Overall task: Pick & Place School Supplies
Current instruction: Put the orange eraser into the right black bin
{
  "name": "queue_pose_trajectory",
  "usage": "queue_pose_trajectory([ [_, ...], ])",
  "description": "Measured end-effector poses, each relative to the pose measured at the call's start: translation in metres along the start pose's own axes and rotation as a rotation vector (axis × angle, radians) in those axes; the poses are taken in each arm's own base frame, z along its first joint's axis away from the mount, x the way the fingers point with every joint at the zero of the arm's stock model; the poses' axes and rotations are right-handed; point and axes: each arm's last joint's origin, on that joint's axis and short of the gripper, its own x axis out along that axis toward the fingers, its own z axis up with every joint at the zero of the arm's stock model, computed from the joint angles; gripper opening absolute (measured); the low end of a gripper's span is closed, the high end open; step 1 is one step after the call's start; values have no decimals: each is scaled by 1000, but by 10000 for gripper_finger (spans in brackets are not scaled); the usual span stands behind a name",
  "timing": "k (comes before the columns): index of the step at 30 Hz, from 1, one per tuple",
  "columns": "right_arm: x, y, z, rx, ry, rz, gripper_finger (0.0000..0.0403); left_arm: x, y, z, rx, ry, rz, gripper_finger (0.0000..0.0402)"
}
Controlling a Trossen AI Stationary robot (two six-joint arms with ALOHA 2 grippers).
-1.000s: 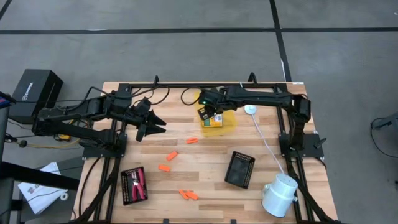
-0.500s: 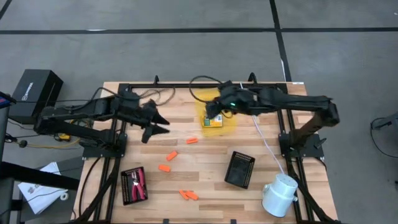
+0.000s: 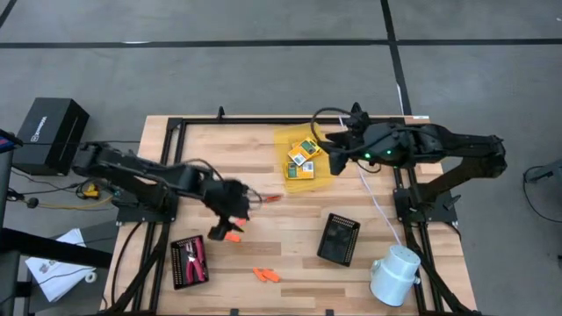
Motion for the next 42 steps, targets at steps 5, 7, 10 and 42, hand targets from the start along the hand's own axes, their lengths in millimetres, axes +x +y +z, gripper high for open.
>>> queue_pose_trajectory([
  [5,-5,-2,3,-26,-12,12,174,32,-21,-2,73,101,-40,190],
  [7,-4,-2,2,-26,-11,15,175,43,-30,-4,94,134,-58,190],
  [10,-4,4,3,-10,-31,49,176,56,-41,-5,131,156,-73,190],
  [42,4,41,1,74,-148,182,170,126,-63,-1,280,59,-134,190],
])
